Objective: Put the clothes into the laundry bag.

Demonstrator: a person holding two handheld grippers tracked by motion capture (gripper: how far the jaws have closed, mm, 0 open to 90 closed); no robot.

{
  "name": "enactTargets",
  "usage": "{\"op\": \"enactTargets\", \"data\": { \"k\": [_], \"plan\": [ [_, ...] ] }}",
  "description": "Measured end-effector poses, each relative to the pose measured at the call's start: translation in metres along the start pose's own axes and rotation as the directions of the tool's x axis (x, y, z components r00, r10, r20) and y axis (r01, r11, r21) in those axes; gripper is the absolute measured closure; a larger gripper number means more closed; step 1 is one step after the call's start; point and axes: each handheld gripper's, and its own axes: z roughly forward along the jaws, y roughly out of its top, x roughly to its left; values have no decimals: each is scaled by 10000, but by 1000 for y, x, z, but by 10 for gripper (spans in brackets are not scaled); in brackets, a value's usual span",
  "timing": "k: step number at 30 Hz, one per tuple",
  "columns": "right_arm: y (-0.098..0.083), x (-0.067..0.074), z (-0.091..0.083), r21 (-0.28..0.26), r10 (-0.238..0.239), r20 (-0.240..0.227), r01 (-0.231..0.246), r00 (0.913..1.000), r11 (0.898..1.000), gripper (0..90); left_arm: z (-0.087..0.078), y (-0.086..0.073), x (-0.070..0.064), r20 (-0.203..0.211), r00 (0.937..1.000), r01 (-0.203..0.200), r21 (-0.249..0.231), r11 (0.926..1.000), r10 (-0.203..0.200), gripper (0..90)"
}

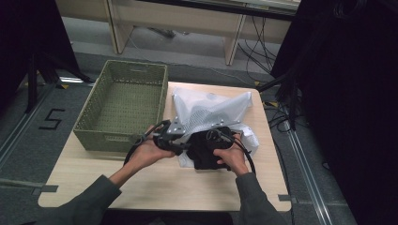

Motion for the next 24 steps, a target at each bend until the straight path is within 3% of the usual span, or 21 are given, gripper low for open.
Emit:
{"op": "enactTargets", "data": {
  "k": [1, 2, 5, 7, 9, 10, 11, 12, 13, 14, 16, 17, 18, 20, 22, 23, 24],
  "plan": [
    [-1, -1, 0, -62, -254, 78, 255, 9996, 9997, 853, 0, -6, -3, -102, 9999, 57, 159, 9999, -55, 491],
    [1, 0, -3, 176, -41, -14, 41, 10000, 9998, 851, 1, -14, -7, -182, 9998, 124, 322, 9994, -118, 482],
    [0, 1, -3, -60, -175, -8, 175, 9998, 9998, 847, 17, -32, -10, -126, 9990, 429, 676, 9968, -421, 464],
    [1, 1, -4, 100, -185, 1, 185, 9998, 9998, 845, 31, -39, -12, -7, 9971, 760, 1017, 9919, -763, 447],
    [2, 0, -6, 338, -243, -50, 244, 9997, 9991, 845, 45, -43, -13, -133, 9968, 798, 1277, 9886, -788, 436],
    [1, 0, -5, 141, -229, -44, 230, 9997, 9996, 845, 50, -45, -12, -147, 9968, 801, 1432, 9865, -788, 431],
    [1, -1, -6, 253, -272, -75, 274, 9996, 9993, 845, 56, -47, -12, 15, 9945, 1034, 1455, 9839, -1048, 441],
    [1, -2, -5, 206, -422, -39, 423, 9991, 9989, 845, 60, -47, -11, 70, 9943, 1040, 1547, 9825, -1064, 463],
    [1, 0, -7, 353, -123, -34, 124, 9999, 9993, 845, 63, -48, -13, 163, 9932, 1109, 1612, 9807, -1150, 505],
    [0, 1, -5, 37, -50, 59, 50, 10000, 10000, 845, 65, -49, -13, 194, 9954, 905, 1364, 9865, -940, 552],
    [-1, -1, -6, 96, -242, 77, 241, 9997, 9997, 845, 66, -48, -13, 205, 9955, 894, 1260, 9880, -927, 727],
    [0, -1, -9, 287, -351, 27, 350, 9994, 9990, 847, 66, -48, -12, 189, 9963, 812, 1239, 9890, -842, 727],
    [-1, 0, -11, 185, -350, 71, 349, 9994, 9992, 851, 65, -50, -11, 258, 9975, 631, 1094, 9920, -663, 829],
    [-2, 3, -15, 120, -331, 82, 330, 9994, 9994, 854, 63, -53, -12, 356, 9973, 605, 1067, 9924, -646, 857],
    [-3, 5, -21, 169, -737, 85, 735, 9972, 9972, 856, 56, -58, -16, 516, 9968, 555, 1068, 9927, -613, 869],
    [-4, 5, -20, -211, -1152, 128, 1155, 9933, 9931, 856, 53, -61, -17, 648, 9966, 440, 1102, 9929, -514, 873],
    [-4, 9, -26, 292, -1136, -52, 1137, 9935, 9931, 856, 48, -63, -19, 754, 9958, 435, 1198, 9919, -527, 878]
  ]
}}
